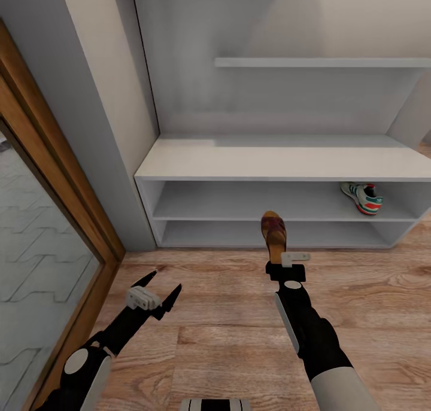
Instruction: Pick up the two gym shoes and the two sandals from the corridor floor and place them onto the hallstand (shoe rack) in the corridor, making sure they are on the rack and not on the floor. Arrange them so the two gym shoes are next to each other and the two sandals are next to each other.
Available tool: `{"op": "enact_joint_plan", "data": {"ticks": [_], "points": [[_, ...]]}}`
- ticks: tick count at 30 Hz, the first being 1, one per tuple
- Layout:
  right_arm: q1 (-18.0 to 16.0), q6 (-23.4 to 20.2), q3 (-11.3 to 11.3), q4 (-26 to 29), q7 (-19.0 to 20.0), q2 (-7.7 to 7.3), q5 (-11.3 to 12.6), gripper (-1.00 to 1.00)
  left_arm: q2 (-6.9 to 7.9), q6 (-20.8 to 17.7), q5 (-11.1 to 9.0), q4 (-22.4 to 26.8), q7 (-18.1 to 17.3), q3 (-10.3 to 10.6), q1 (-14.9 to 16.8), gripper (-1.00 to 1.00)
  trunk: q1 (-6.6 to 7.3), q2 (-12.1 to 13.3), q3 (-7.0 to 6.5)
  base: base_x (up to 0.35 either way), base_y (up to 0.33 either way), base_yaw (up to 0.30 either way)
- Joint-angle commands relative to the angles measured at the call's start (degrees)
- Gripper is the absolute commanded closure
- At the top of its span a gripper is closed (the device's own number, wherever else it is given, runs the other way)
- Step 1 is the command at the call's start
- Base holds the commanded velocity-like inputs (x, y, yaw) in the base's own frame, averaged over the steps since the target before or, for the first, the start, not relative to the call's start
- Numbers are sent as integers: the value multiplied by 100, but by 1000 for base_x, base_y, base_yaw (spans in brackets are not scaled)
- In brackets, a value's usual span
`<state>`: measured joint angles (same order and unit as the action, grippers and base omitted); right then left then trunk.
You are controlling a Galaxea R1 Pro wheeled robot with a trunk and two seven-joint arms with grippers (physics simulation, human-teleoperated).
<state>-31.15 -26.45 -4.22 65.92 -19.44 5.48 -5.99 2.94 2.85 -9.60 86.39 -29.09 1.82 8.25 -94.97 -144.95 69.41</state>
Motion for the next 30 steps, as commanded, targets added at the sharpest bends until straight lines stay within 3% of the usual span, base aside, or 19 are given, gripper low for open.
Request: {"op": "enact_joint_plan", "data": {"ticks": [1, 9, 30], "points": [[1, 8, 0, 0, -8, -1, 19, 100, -10, 3, 8, -9, -172, -32, 29, -100, 0, 0, 0, 0, 0, 0], [3, 8, 0, 0, -8, -2, 19, 100, -43, 14, 26, -78, -633, -125, 91, -100, 0, 0, 0, 0, 0, 0], [10, 9, -6, 7, -2, -3, 12, 100, -54, 15, 13, -145, -779, -137, 47, -100, 0, 0, 0, 0, 0, 0]]}}
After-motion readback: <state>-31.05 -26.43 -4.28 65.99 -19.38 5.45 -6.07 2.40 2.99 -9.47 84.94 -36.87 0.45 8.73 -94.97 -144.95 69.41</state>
